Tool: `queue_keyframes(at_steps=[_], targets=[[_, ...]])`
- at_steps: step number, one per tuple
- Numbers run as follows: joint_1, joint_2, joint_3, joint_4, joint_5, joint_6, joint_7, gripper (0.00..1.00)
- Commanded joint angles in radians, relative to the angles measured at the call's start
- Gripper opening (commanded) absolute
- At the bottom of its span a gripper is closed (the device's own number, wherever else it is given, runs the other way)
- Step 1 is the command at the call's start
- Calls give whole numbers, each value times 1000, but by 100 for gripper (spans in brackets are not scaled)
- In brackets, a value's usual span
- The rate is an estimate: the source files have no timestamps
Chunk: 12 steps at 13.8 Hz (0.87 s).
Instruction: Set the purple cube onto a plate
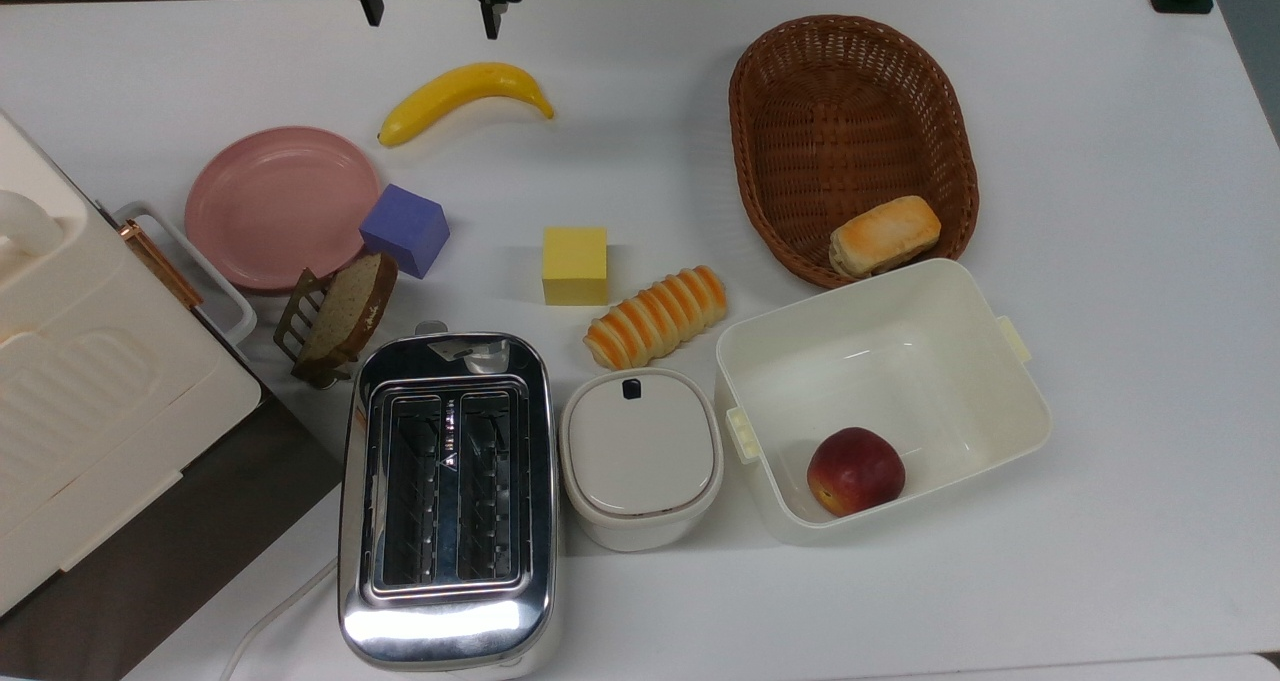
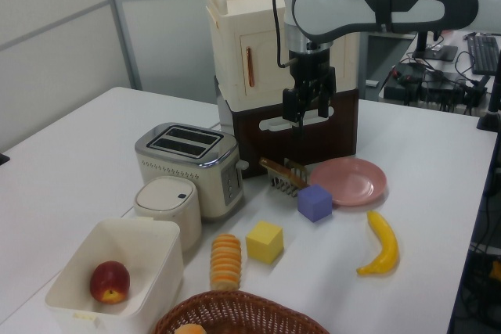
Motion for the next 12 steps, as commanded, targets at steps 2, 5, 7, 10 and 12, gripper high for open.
queue_keyframes(at_steps=[2, 5, 7, 10, 12], targets=[[-7, 1, 0, 19, 21, -32, -21, 100], [-7, 1, 0, 19, 21, -32, -21, 100], [-7, 2, 0, 19, 21, -31, -15, 100], [-7, -2, 0, 19, 20, -46, -21, 100], [-7, -2, 0, 19, 20, -48, -15, 100]])
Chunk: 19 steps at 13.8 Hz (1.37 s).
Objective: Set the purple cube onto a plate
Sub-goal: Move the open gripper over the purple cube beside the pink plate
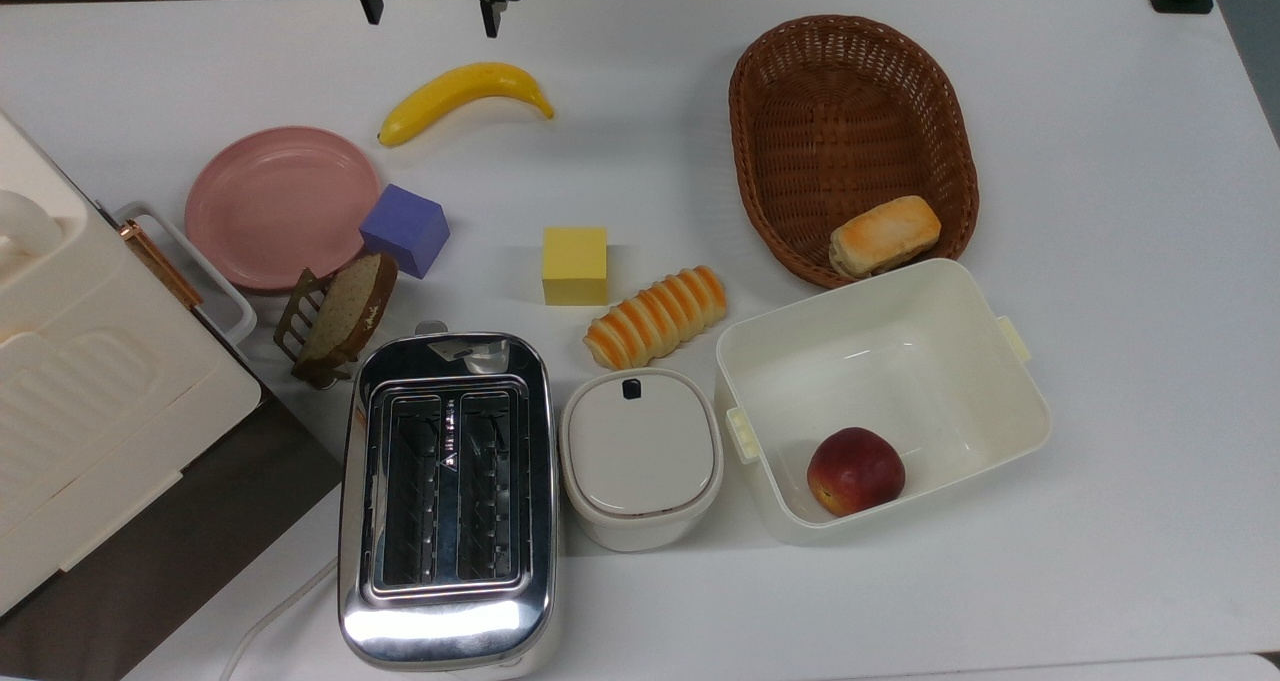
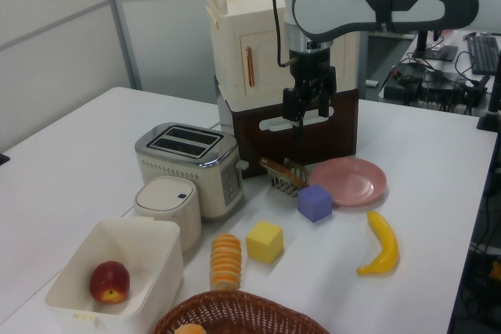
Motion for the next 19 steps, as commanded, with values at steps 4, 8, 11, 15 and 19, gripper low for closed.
queue_keyframes(at_steps=[4, 8, 11, 15, 19], targets=[[-10, 6, 0, 14, 17, -33, -10, 100], [-90, -11, 23, -16, 23, 6, -8, 100], [-214, -28, 132, -124, 24, 177, 10, 100], [-258, -21, 176, -262, 14, 387, 63, 100], [-272, 44, 178, -276, 14, 460, 64, 100]])
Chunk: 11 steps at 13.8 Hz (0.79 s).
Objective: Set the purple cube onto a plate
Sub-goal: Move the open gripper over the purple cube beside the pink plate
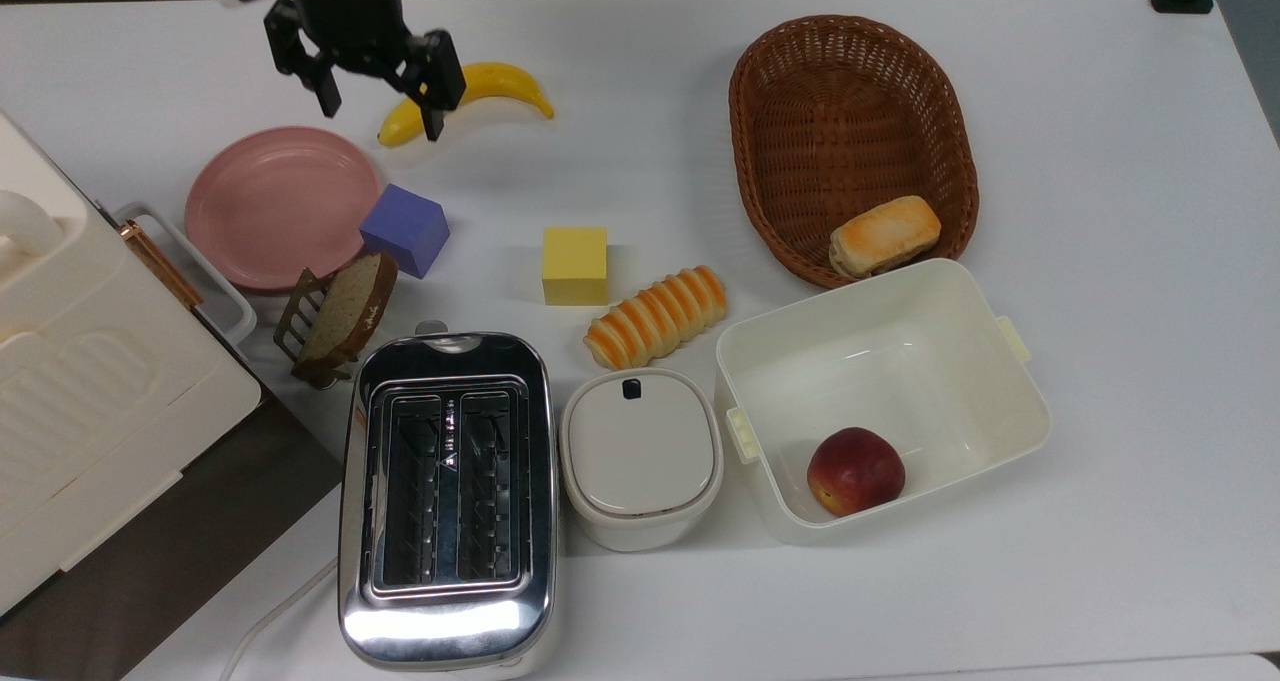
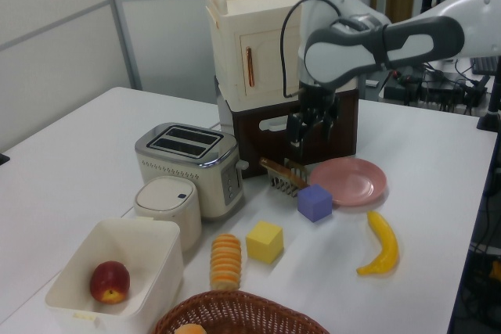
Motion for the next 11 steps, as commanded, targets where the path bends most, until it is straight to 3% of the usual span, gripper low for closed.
queue_keyframes(at_steps=[1, 11], targets=[[-20, 50, 15, -30, 9, 75, 24, 100], [-23, 125, 7, -69, 8, 155, 40, 100]])
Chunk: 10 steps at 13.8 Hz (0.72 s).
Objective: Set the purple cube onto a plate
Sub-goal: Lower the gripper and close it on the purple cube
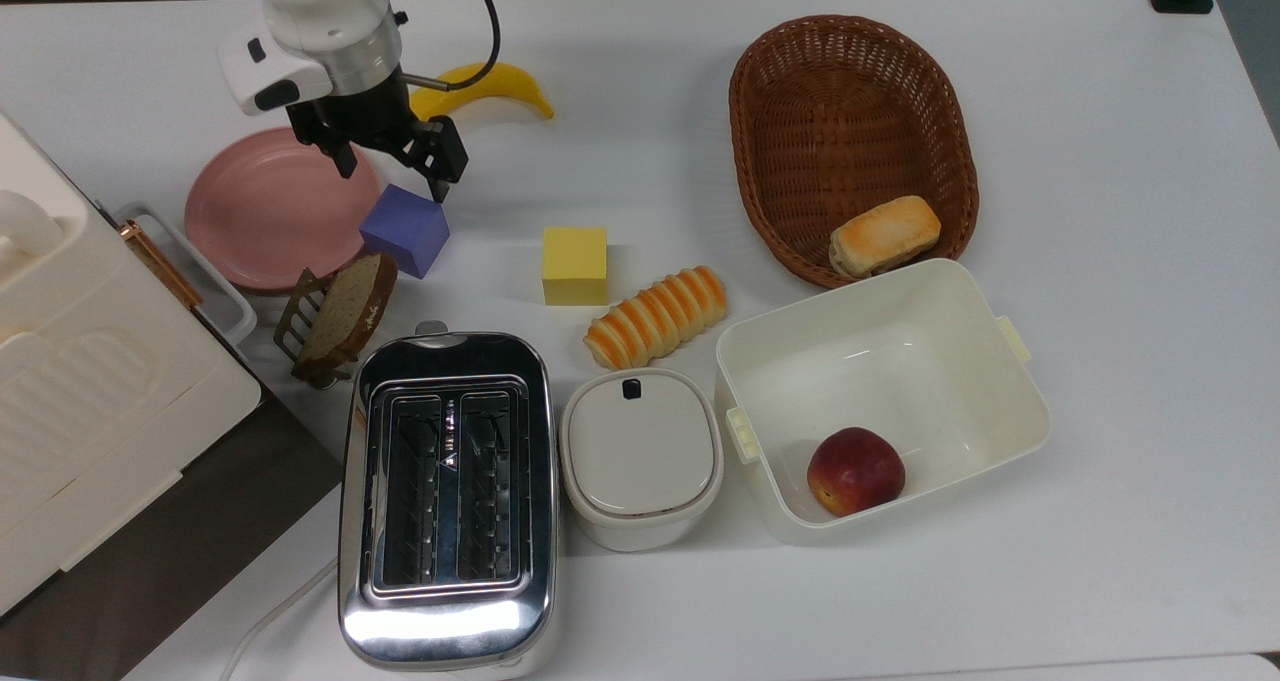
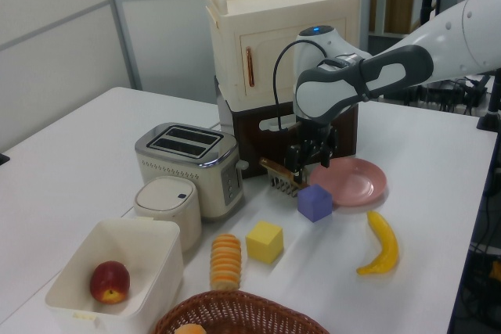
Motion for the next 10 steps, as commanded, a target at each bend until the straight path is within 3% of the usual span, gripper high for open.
queue_keyframes(at_steps=[1, 4, 10], targets=[[-11, -3, 7, -64, 8, 100, 22, 100], [2, 34, -19, -62, 8, 111, 22, 100], [2, 74, -19, -58, -8, 143, 22, 100]])
